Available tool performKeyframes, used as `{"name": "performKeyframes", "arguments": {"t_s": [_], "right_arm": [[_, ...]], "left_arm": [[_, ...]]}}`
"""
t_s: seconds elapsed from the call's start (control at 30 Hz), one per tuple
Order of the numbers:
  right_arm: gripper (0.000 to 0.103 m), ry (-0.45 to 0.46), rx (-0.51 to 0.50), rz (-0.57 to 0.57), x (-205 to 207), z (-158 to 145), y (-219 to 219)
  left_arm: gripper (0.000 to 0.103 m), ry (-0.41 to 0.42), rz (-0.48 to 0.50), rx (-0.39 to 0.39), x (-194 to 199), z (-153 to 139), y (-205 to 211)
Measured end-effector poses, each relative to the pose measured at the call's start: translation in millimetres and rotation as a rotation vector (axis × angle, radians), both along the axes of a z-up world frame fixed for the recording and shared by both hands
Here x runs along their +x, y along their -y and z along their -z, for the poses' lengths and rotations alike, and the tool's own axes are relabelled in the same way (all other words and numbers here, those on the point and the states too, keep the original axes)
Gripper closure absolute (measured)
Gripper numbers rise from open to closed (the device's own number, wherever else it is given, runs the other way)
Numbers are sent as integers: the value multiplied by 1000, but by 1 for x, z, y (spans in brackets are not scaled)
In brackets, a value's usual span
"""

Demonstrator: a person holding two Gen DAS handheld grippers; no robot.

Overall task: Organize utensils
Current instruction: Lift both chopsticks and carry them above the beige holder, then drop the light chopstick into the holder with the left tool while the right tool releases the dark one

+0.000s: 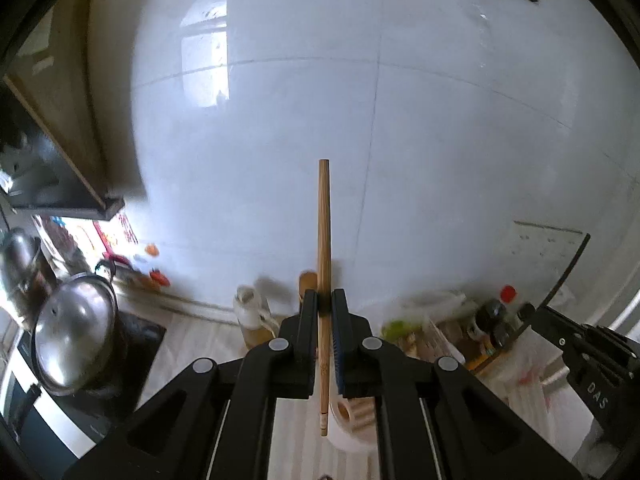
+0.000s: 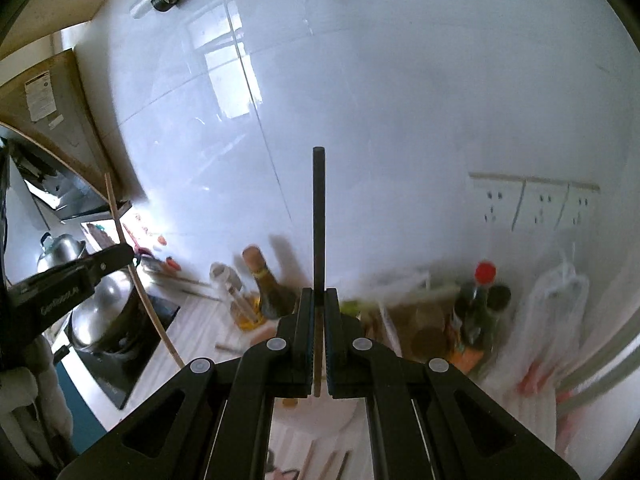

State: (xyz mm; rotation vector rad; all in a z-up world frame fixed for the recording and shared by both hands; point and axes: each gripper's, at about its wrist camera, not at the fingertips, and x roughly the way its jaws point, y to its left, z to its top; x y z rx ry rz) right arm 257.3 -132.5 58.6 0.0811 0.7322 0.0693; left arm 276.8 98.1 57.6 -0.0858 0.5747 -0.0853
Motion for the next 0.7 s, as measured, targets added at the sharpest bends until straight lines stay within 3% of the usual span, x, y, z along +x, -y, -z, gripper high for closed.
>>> {"name": "performKeyframes", "arguments": {"t_s": [0.17, 0.4, 0.7], "right_arm": [[99, 11, -16, 12, 32, -1, -2], [99, -26, -6, 31, 69, 23, 0], [99, -10, 23, 28, 80, 28, 3]], "left_arm": [[99, -18, -14, 3, 34, 5, 5], [99, -91, 0, -70, 77, 39, 15], [99, -128, 25, -99, 96, 58, 31]]}}
